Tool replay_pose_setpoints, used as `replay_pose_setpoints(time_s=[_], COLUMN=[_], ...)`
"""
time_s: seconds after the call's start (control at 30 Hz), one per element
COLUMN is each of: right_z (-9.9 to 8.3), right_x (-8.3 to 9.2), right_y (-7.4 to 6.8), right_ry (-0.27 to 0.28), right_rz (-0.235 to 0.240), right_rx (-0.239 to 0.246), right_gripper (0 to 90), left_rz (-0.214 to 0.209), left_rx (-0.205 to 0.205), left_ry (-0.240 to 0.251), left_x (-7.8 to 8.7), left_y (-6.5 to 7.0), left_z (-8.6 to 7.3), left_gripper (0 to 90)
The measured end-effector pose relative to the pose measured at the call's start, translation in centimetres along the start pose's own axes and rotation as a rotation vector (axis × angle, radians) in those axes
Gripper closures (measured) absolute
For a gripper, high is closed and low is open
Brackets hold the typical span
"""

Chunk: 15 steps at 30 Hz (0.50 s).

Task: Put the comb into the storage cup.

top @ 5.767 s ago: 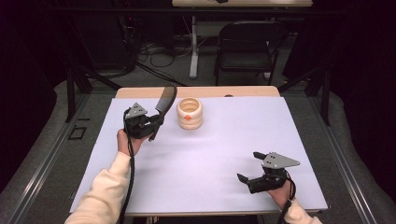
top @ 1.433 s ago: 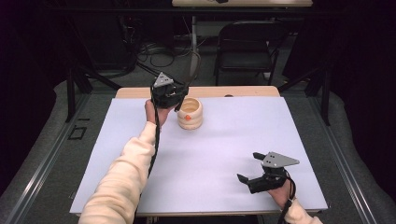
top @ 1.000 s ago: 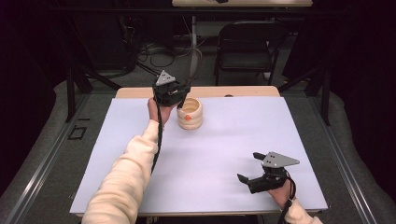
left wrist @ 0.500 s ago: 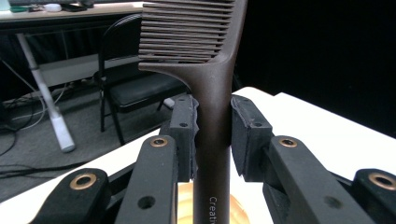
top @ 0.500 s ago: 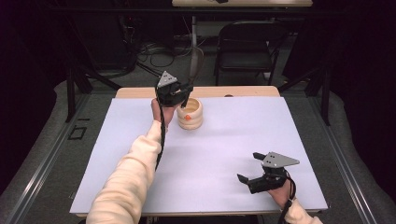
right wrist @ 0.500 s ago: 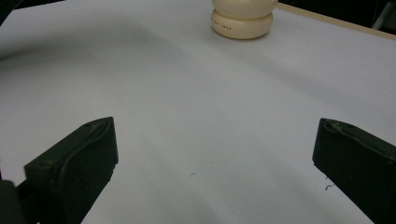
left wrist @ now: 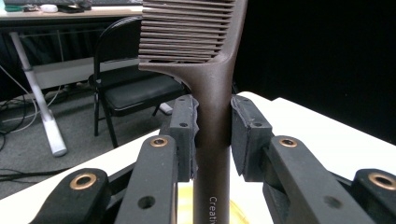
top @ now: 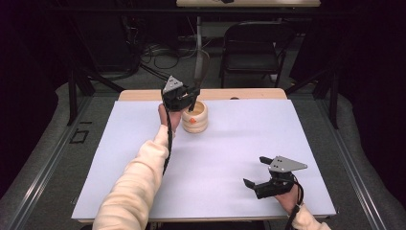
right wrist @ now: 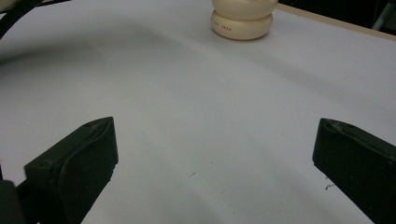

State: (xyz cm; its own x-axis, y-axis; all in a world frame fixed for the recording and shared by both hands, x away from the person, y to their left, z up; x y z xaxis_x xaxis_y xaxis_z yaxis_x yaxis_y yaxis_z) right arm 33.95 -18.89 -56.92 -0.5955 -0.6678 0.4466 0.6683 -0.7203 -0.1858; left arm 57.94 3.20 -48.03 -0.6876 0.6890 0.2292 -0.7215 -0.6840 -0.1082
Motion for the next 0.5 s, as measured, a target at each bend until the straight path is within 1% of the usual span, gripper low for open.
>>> replay_pose_setpoints(time_s=[0.07,0.13,0.17,0.2,0.23,0.33,0.43,0.47,0.5], right_z=[0.0,0.0,0.0,0.0,0.0,0.0,0.0,0.0,0.0], right_x=[0.0,0.0,0.0,0.0,0.0,0.0,0.0,0.0,0.0], right_y=[0.0,0.0,0.0,0.0,0.0,0.0,0.0,0.0,0.0], right_ry=[0.001,-0.001,-0.001,-0.001,0.000,-0.001,-0.001,0.000,0.000], right_rz=[0.000,-0.001,-0.001,0.000,0.000,0.000,0.000,0.001,0.001], right_rx=[0.001,0.001,0.001,0.000,0.001,0.001,0.000,0.000,-0.001], right_gripper=[0.0,0.0,0.0,0.0,0.0,0.0,0.0,0.0,0.0], left_rz=[-0.004,-0.003,-0.003,-0.007,0.000,-0.007,-0.009,-0.013,-0.014], left_rx=[0.001,0.014,0.011,0.018,0.014,0.008,0.016,0.007,0.009], left_ry=[-0.003,0.004,0.001,0.006,0.004,-0.004,-0.007,-0.016,-0.018], left_x=[-0.1,-0.1,-0.1,-0.2,-0.2,-0.3,-0.4,-0.4,-0.5], left_y=[-0.1,-0.2,-0.2,-0.2,-0.2,-0.3,-0.3,-0.3,-0.3], left_z=[-0.2,-0.4,-0.5,-0.5,-0.6,-0.9,-1.0,-1.2,-1.2], left_gripper=[72.3,72.3,72.3,72.3,72.3,72.3,72.3,72.3,72.3])
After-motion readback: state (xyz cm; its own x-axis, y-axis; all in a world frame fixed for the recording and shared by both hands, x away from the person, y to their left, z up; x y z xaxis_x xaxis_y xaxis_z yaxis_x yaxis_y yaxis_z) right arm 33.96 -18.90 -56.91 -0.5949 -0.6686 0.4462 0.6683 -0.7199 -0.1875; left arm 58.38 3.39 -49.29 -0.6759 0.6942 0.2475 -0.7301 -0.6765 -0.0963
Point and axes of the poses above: each handheld gripper's, and its own axes: x roughly backward along the jaws, z roughly out of its top, y roughly to its right, the point moved 9 cm from there along -x, roughly forward along the jaws, and after that the axes turned 11 degrees about -x, right-handed, at the moved point
